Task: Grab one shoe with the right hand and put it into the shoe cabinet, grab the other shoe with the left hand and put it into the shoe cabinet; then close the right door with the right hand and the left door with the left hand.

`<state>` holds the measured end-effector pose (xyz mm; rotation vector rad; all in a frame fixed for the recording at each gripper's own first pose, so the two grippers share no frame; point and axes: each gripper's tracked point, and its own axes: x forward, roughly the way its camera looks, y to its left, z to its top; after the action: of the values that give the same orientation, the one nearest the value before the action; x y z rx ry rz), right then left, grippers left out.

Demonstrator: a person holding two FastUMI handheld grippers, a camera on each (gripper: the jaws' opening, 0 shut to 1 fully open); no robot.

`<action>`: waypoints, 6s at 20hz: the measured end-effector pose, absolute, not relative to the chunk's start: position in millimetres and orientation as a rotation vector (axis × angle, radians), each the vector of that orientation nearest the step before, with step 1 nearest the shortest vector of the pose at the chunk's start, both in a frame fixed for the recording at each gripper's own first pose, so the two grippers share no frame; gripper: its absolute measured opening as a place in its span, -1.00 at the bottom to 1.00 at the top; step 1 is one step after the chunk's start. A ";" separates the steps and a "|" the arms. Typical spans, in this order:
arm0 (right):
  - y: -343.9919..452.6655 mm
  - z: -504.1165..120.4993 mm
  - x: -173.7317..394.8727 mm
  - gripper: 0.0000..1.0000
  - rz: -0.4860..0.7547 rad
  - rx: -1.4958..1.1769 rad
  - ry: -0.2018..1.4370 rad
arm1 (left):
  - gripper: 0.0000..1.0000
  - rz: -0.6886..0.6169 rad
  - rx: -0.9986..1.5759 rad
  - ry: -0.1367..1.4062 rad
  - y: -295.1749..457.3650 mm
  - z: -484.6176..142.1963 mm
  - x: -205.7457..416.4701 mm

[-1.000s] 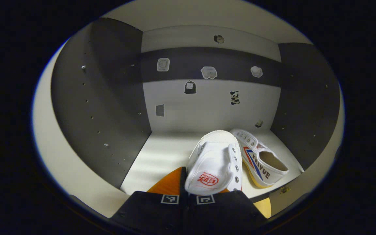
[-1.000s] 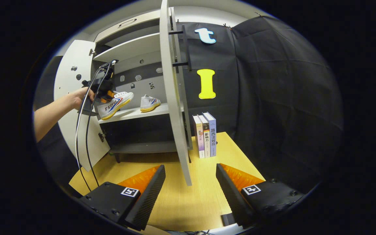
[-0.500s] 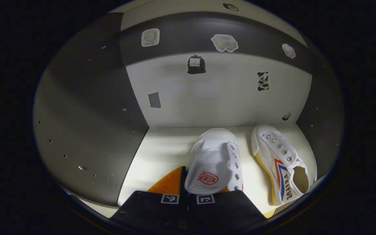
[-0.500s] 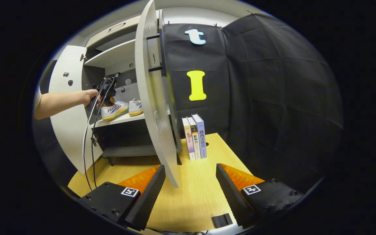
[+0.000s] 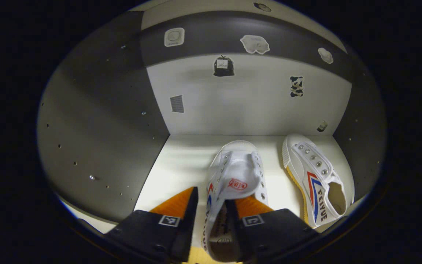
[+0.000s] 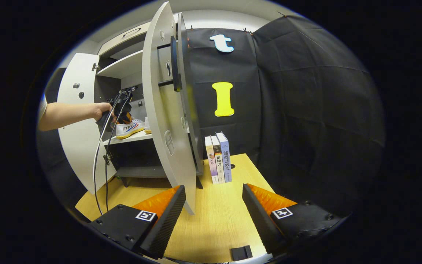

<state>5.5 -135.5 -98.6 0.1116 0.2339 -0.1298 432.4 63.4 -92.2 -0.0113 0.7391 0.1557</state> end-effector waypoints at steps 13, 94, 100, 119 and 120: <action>-152.1 -15.9 45.5 0.97 -0.035 0.047 0.119 | 0.94 0.122 0.029 0.320 54.7 -7.6 221.2; 67.9 -16.0 63.4 0.97 -0.106 0.178 0.219 | 0.85 -0.087 -0.108 0.034 304.1 65.8 138.4; 44.6 -20.6 60.7 0.97 -0.128 0.198 0.217 | 0.84 -0.124 -0.119 0.079 263.1 62.8 137.8; -34.2 32.1 52.6 0.97 -0.133 0.169 0.105 | 0.90 -0.064 -0.147 0.089 96.3 30.4 127.8; -33.7 34.0 52.1 0.97 -0.128 0.166 0.097 | 0.90 -0.047 -0.149 0.086 99.6 26.0 119.1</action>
<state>52.1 -33.7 34.0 0.1664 0.0966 -0.1278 119.1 99.6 26.0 -0.1490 0.0863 -0.0471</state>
